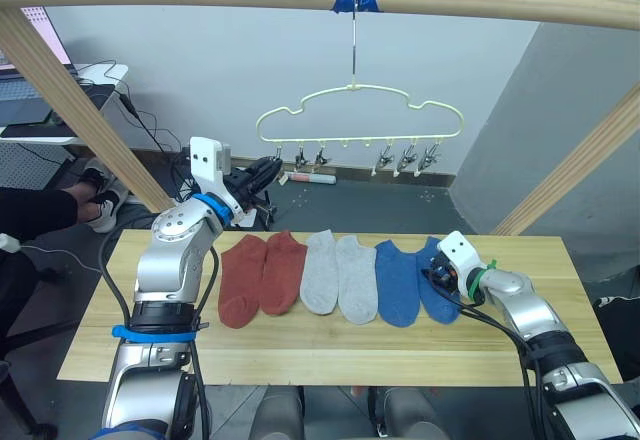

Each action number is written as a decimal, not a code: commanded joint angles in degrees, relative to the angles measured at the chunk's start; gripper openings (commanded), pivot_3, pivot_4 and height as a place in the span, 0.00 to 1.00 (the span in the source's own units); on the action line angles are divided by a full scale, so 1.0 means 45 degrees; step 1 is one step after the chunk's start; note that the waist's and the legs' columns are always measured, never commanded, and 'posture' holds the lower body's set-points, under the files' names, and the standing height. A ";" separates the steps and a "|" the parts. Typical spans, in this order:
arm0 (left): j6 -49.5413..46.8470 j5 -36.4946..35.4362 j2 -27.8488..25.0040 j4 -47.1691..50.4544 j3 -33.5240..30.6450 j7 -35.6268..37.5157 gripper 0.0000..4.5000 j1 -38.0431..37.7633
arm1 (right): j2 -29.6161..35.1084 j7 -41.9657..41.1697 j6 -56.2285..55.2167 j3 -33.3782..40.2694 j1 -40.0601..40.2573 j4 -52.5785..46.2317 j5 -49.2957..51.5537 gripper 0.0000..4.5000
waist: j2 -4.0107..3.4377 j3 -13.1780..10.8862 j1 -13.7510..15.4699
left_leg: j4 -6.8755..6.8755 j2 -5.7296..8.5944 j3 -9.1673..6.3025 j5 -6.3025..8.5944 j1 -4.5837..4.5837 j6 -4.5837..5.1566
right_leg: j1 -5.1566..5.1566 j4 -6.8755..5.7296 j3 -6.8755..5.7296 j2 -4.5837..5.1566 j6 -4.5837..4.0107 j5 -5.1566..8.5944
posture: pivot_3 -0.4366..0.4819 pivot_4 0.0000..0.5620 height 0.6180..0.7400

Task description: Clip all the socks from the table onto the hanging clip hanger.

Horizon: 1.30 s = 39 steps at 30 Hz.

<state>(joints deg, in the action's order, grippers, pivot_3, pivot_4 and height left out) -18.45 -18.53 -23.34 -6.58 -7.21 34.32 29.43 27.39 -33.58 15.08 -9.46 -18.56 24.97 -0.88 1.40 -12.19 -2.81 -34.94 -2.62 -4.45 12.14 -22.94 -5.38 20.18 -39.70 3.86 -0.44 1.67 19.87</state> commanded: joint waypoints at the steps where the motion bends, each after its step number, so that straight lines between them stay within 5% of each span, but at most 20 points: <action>1: -0.0211 -0.0302 -0.0167 0.0574 -0.0355 -0.0087 0.02 -0.0065 | 0.0325 -0.0119 0.0351 0.0294 0.0737 -0.0442 -0.0001 0.24 | 0.0000 0.0000 0.0005 | 0.0000 0.0001 0.0000 0.0000 0.0001 0.0000 | 0.0000 0.0000 0.0002 0.0000 0.0000 0.0000 | 0.47 0.35 1.00; 4: -0.0443 -0.0432 -0.0232 0.0573 -0.0377 -0.0031 0.02 -0.0071 | 0.0483 -0.0181 0.0338 0.0527 0.1065 -0.1150 0.0040 0.00 | -0.0001 0.0000 0.0011 | -0.0001 0.0002 0.0001 0.0000 0.0001 0.0000 | 0.0002 -0.0005 0.0003 0.0001 0.0000 0.0000 | 0.46 0.35 1.00; 16: -0.0548 -0.0493 -0.0299 0.0387 -0.0272 0.0169 0.02 -0.0012 | 0.1007 -0.1733 0.2039 0.0605 0.2446 -0.5355 0.1081 0.00 | -0.0004 -0.0002 -0.0045 | 0.0003 -0.0001 0.0003 0.0001 -0.0003 -0.0001 | 0.0013 -0.0004 0.0006 -0.0002 0.0001 0.0001 | 0.46 0.33 1.00; 19: -0.0541 -0.0501 -0.0324 0.0380 -0.0303 0.0193 0.02 -0.0026 | 0.1605 -0.2100 0.2179 0.0553 0.2954 -0.6303 0.1014 0.14 | -0.0004 -0.0003 -0.0012 | 0.0002 0.0002 0.0003 0.0001 -0.0006 -0.0002 | 0.0010 0.0006 0.0005 0.0000 0.0003 0.0002 | 0.46 0.33 1.00; 30: -0.0491 -0.0449 -0.0341 0.0384 -0.0332 0.0238 0.02 -0.0127 | 0.0731 0.0055 0.4029 0.2144 0.2360 -0.6171 0.1396 0.99 | -0.0003 -0.0004 -0.0038 | 0.0001 0.0003 0.0005 0.0000 -0.0004 -0.0002 | 0.0013 -0.0002 0.0009 -0.0001 0.0003 0.0002 | 0.46 0.33 1.00; 39: -0.0518 -0.0421 -0.0332 0.0408 -0.0277 0.0255 0.02 -0.0131 | -0.0607 0.1723 0.5041 0.2375 0.1668 -0.4275 0.1225 0.99 | -0.0006 -0.0005 -0.0010 | 0.0004 0.0003 0.0005 0.0001 -0.0007 -0.0001 | 0.0016 -0.0002 0.0010 0.0000 0.0002 0.0001 | 0.47 0.33 1.00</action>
<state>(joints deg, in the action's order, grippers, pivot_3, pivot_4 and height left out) -20.90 -20.32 -23.93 -6.12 -7.78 35.56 29.18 24.02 -26.58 38.78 1.00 -10.65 5.98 5.47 1.37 -12.21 -2.85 -34.92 -2.61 -4.41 12.15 -22.97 -5.39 20.26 -39.71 3.92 -0.44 1.68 19.87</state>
